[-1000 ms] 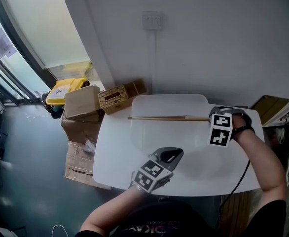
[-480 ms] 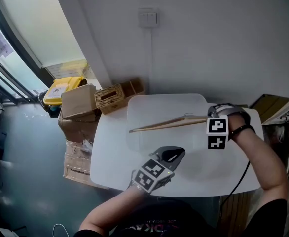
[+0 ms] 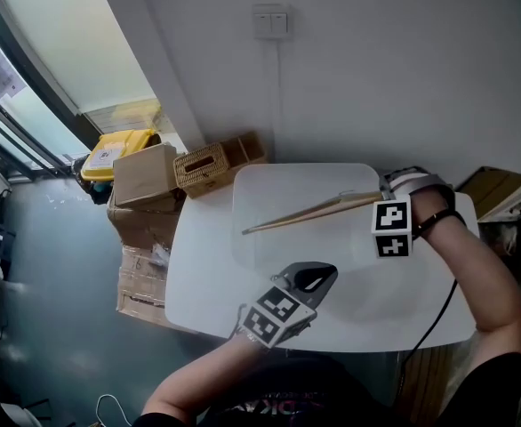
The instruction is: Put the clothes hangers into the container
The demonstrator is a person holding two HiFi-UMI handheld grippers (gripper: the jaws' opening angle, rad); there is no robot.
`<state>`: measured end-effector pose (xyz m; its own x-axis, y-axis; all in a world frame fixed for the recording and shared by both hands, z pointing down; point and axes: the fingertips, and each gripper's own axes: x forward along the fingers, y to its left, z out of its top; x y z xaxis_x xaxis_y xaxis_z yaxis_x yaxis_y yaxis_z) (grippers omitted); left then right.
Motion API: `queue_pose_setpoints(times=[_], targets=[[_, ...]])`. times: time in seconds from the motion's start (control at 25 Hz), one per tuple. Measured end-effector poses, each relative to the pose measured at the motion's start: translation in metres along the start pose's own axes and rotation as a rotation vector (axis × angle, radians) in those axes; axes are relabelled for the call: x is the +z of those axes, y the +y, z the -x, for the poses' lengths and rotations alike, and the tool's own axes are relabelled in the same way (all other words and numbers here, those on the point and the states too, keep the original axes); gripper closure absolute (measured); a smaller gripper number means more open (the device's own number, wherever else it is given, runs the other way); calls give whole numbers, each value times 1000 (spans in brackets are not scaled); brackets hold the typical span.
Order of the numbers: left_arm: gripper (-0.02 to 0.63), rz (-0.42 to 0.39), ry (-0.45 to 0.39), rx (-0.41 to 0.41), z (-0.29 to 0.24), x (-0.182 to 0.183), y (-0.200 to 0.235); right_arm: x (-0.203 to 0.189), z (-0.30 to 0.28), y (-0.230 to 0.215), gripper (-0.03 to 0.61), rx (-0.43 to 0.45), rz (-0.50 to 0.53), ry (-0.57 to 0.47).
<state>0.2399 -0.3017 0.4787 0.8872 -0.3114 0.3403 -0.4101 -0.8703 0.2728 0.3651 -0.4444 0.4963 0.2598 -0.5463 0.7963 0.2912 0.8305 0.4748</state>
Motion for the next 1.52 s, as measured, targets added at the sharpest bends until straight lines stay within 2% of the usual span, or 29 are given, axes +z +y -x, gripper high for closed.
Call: queue_pose_setpoints(times=[0.12, 0.44, 0.88, 1.32, 1.52], targets=[[609, 9, -2, 11, 2, -4, 4, -9, -7, 1, 522, -8, 42, 30], [609, 20, -9, 15, 3, -5, 2, 41, -21, 6, 520, 21, 131, -15], [609, 46, -6, 38, 15, -15, 8, 54, -63, 20, 520, 72, 193, 32], [609, 76, -3, 48, 24, -26, 18, 59, -86, 21, 518, 107, 191, 56], [609, 86, -3, 44, 26, -29, 20, 61, -86, 20, 509, 145, 153, 56]])
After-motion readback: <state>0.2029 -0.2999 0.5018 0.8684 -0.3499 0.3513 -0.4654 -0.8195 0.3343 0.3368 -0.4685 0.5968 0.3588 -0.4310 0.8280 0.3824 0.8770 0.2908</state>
